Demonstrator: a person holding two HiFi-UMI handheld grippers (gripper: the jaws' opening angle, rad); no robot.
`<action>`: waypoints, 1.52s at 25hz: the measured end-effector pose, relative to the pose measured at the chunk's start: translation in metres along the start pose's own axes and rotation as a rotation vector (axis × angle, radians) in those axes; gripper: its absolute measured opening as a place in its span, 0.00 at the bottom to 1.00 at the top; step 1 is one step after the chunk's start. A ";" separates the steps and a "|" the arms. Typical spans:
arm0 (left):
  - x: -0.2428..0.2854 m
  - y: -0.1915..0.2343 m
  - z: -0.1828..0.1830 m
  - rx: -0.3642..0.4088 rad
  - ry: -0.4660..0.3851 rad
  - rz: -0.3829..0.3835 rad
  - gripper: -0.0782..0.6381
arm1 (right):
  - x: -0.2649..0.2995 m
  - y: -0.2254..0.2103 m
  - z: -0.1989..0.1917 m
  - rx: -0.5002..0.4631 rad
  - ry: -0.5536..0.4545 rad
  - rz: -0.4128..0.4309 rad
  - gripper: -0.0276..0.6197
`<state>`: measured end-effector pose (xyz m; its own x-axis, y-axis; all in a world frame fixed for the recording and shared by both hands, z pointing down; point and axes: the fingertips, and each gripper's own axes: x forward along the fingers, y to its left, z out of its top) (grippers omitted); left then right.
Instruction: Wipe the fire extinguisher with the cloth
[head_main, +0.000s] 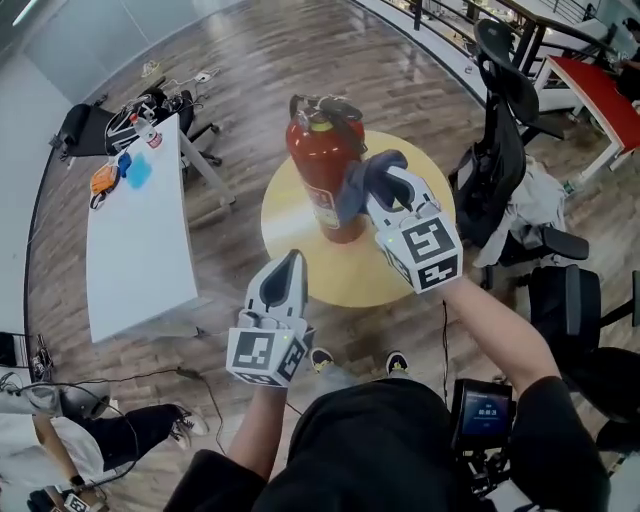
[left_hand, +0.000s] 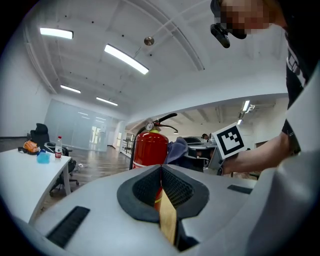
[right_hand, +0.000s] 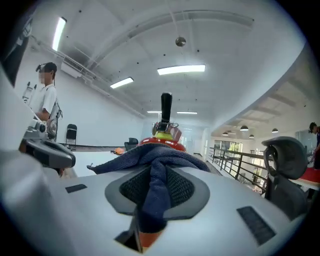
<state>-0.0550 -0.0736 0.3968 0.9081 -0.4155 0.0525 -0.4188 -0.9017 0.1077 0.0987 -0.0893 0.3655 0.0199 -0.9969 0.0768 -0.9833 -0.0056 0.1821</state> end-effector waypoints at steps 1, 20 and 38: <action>0.003 -0.010 0.003 0.004 -0.008 0.000 0.14 | -0.009 -0.004 0.008 -0.001 -0.016 0.008 0.19; 0.000 -0.177 -0.019 -0.014 -0.015 0.032 0.14 | -0.190 0.002 -0.028 0.034 -0.049 0.249 0.19; -0.022 -0.172 0.003 0.027 -0.044 0.081 0.14 | -0.191 0.022 -0.016 0.061 -0.079 0.287 0.19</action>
<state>-0.0026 0.0901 0.3744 0.8709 -0.4913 0.0160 -0.4909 -0.8677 0.0782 0.0763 0.1021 0.3702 -0.2720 -0.9615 0.0400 -0.9558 0.2748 0.1048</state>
